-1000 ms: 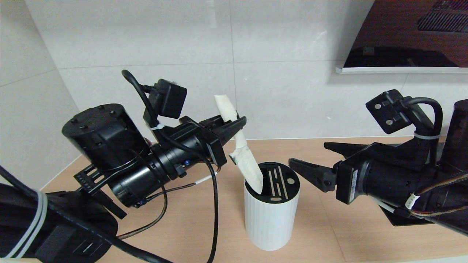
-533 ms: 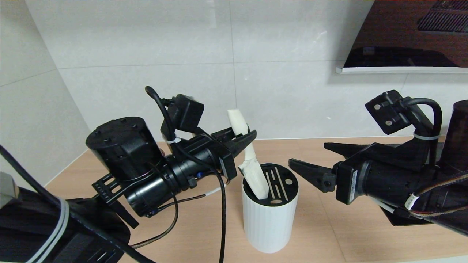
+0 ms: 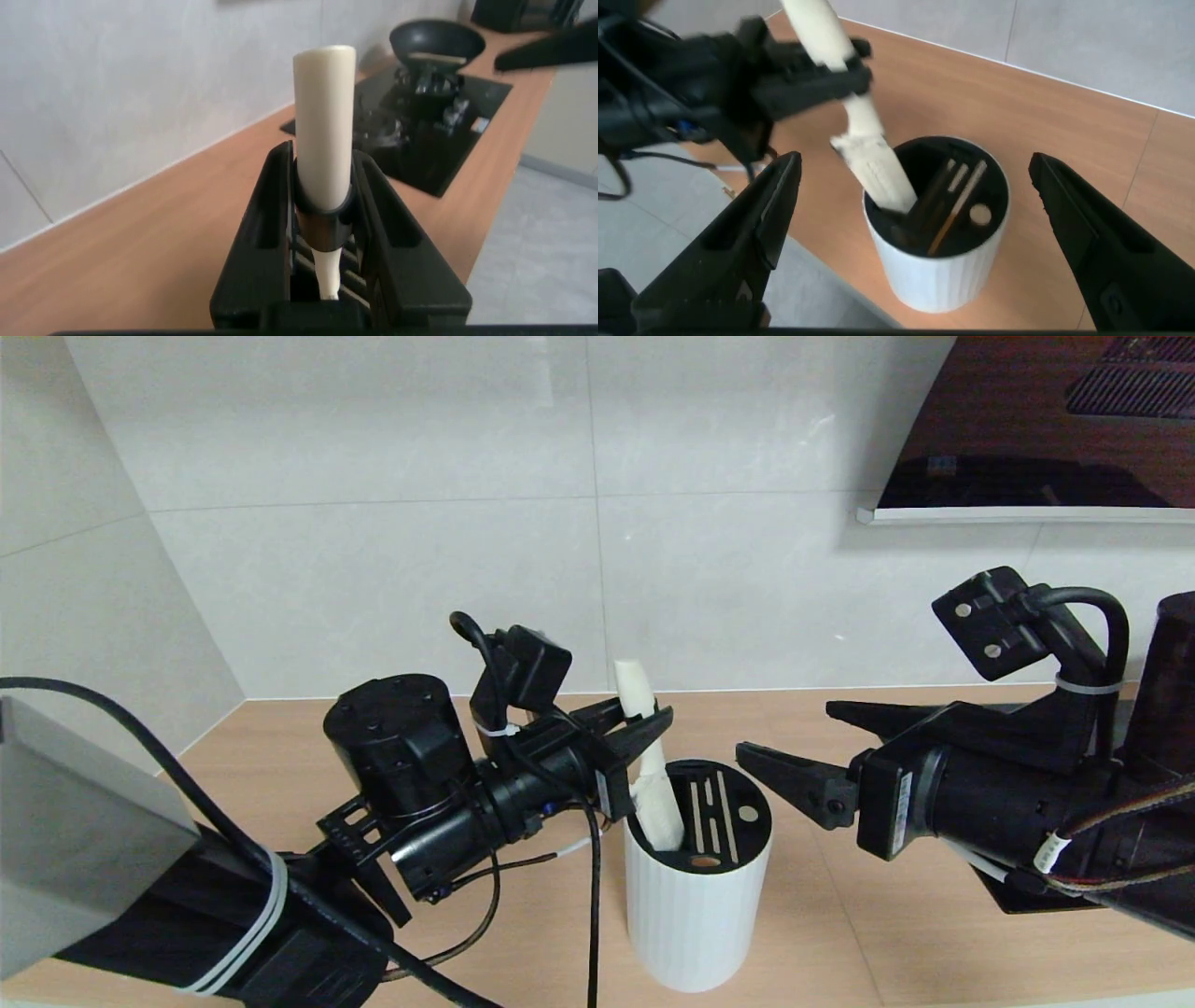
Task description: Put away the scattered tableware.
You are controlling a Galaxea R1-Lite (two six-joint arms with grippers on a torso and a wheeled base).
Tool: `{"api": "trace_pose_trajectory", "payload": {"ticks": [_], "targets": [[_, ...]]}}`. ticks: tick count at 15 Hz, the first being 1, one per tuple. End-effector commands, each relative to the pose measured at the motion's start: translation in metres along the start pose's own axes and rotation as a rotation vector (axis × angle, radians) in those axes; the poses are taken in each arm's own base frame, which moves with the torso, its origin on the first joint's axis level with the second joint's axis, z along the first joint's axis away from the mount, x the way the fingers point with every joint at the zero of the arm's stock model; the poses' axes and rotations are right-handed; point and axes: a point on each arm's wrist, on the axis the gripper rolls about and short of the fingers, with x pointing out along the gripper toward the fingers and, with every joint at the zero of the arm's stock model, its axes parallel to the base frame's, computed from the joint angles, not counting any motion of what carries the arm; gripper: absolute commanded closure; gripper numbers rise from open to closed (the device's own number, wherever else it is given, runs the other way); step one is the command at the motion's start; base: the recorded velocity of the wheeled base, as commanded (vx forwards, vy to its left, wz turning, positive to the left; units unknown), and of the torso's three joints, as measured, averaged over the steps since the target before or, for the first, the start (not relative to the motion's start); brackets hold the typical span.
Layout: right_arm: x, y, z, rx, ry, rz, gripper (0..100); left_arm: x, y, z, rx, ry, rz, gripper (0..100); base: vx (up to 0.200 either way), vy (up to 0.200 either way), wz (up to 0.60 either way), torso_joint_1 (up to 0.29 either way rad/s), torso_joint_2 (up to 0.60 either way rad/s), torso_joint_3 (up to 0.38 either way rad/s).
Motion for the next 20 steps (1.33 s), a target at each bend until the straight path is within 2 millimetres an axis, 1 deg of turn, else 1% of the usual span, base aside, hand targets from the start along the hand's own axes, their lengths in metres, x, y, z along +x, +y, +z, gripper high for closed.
{"api": "trace_pose_trajectory", "payload": {"ticks": [1,3,7,12,13,17,20], "targets": [[0.0,0.0,0.0,0.0,-0.001,0.001,0,0.003,-0.002,-0.008,-0.005,0.023,-0.007,100,0.0,0.0,0.0,0.0,0.0,0.0],[0.0,0.0,0.0,0.0,-0.001,0.001,0,0.005,-0.006,-0.011,0.0,0.03,-0.019,100,0.0,0.0,0.0,0.0,0.0,0.0],[0.0,0.0,0.0,0.0,0.001,0.001,0,0.012,-0.009,-0.027,0.019,0.039,-0.006,100,0.0,0.0,0.0,0.0,0.0,0.0],[0.0,0.001,0.0,0.0,0.001,0.002,0,0.013,-0.009,-0.029,0.024,0.041,0.003,100,0.0,0.0,0.0,0.0,0.0,0.0],[0.0,0.0,0.0,0.0,0.001,0.001,0,0.013,-0.008,-0.028,0.033,0.038,0.019,0,0.0,0.0,0.0,0.0,0.0,0.0],[0.0,0.001,0.0,0.0,0.001,0.002,0,0.014,-0.008,-0.022,0.032,-0.007,0.023,0,0.0,0.0,0.0,0.0,0.0,0.0],[0.0,0.001,0.0,0.0,0.001,0.002,0,0.014,-0.008,-0.022,0.032,-0.009,0.023,0,0.0,0.0,0.0,0.0,0.0,0.0]]}}
